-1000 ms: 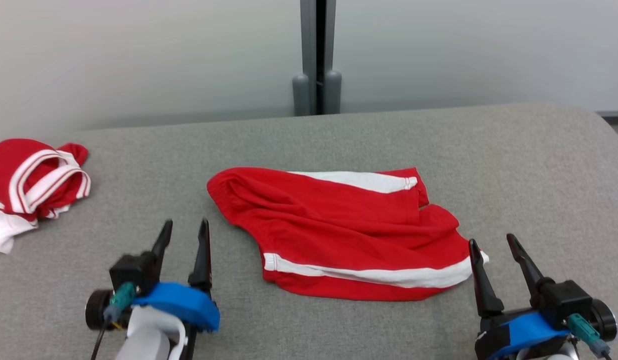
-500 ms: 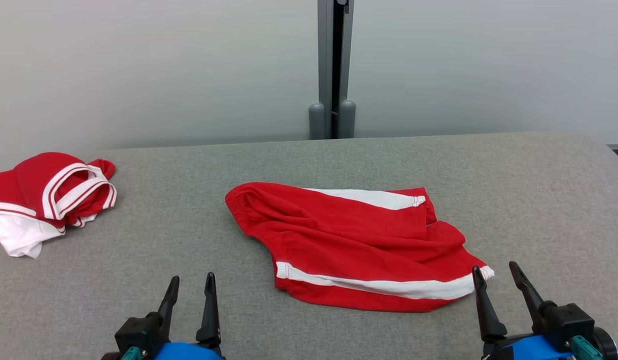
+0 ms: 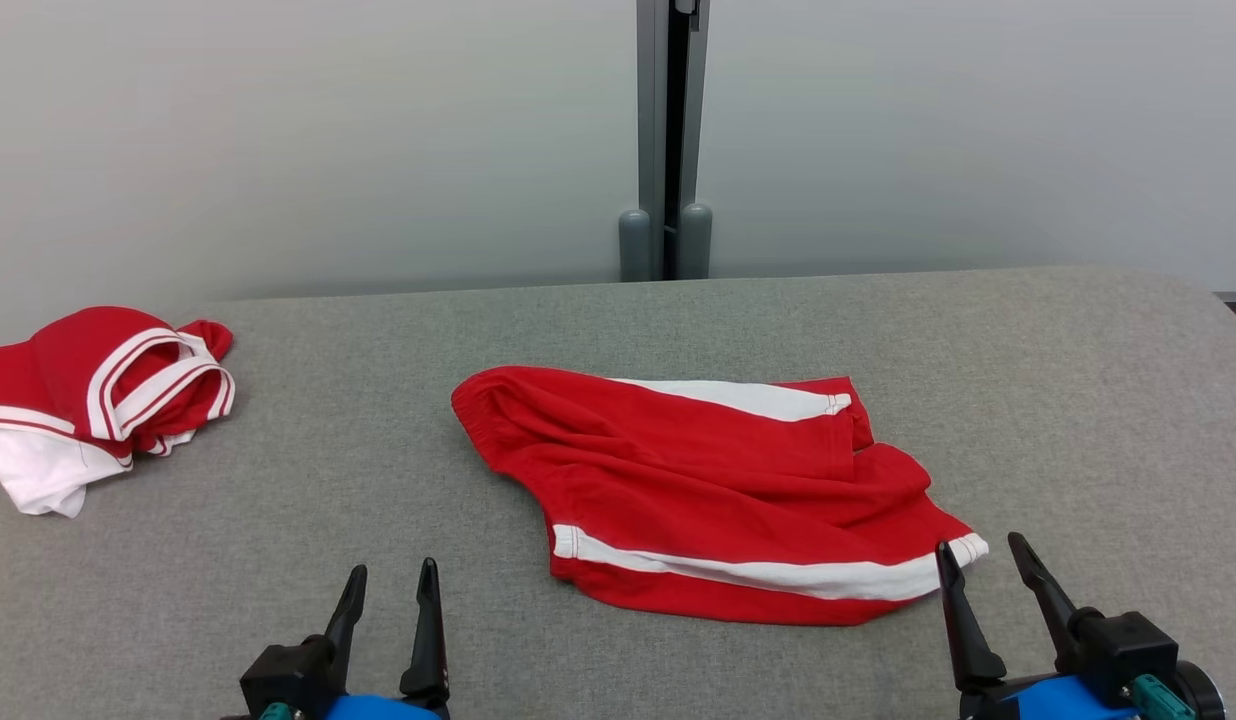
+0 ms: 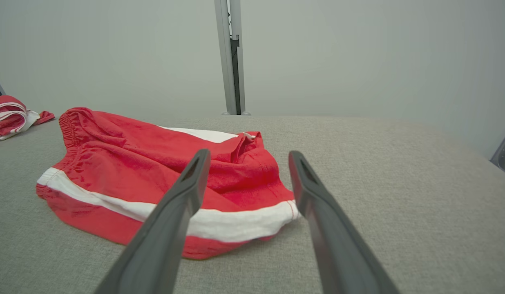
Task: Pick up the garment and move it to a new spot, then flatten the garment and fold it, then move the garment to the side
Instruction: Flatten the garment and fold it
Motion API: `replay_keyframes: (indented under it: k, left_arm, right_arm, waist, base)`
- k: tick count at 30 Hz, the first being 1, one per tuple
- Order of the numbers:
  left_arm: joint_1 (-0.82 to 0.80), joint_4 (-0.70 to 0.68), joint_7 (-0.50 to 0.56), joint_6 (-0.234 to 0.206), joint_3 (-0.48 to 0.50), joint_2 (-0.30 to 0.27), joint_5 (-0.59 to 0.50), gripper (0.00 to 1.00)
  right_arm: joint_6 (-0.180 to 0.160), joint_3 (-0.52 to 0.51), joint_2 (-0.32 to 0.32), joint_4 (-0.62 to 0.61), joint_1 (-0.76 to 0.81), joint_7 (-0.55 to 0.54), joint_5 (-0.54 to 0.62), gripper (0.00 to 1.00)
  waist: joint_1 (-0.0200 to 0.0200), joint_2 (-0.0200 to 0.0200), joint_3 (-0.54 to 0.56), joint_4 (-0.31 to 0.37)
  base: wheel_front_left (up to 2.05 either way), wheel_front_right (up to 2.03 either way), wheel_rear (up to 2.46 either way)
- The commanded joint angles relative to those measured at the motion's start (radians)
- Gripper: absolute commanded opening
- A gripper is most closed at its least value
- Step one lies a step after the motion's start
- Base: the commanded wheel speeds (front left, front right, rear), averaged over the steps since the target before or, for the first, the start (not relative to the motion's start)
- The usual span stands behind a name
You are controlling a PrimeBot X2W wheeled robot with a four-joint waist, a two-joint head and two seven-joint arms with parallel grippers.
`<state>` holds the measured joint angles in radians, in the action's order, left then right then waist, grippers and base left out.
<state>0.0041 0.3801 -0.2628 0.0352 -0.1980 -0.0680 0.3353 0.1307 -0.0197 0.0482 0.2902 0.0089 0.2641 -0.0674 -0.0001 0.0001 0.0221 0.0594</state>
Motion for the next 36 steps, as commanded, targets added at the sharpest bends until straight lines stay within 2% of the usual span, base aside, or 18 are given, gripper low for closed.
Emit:
replay_keyframes:
  k: [1,11,18,27,36]
  left_arm:
    - [0.008,0.003,-0.003,0.001,0.007,-0.001,-0.004,1.00]
    - [-0.026,0.038,-0.003,0.013,-0.020,0.003,-0.027,1.00]
    - [-0.107,0.089,0.112,0.073,-0.135,0.001,-0.025,1.00]
    - [-0.255,0.202,0.292,0.098,-0.243,-0.035,0.074,1.00]
    - [-0.350,0.284,0.294,0.098,-0.315,-0.067,0.172,1.00]
  right_arm:
    - [0.000,-0.003,0.004,0.002,0.008,0.001,0.000,1.00]
    - [0.000,-0.005,0.004,0.005,0.002,0.001,0.003,1.00]
    - [0.000,-0.002,0.004,0.014,-0.013,0.001,0.005,1.00]
    - [0.000,0.022,0.004,0.030,-0.044,0.001,-0.001,1.00]
    - [0.000,0.020,0.004,0.035,-0.052,0.001,-0.001,1.00]
  waist:
    - [0.0001,-0.0001,-0.001,-0.001]
    - [0.0001,-0.0001,-0.009,-0.003]
    - [0.0001,-0.0001,-0.023,0.007]
    - [0.0001,-0.0001,-0.070,0.064]
    - [0.0001,-0.0001,-0.103,0.123]
  base:
    - [0.00,0.00,0.00]
    - [0.00,0.00,0.00]
    - [0.00,0.00,0.00]
    - [0.00,0.00,0.00]
    - [0.00,0.00,0.00]
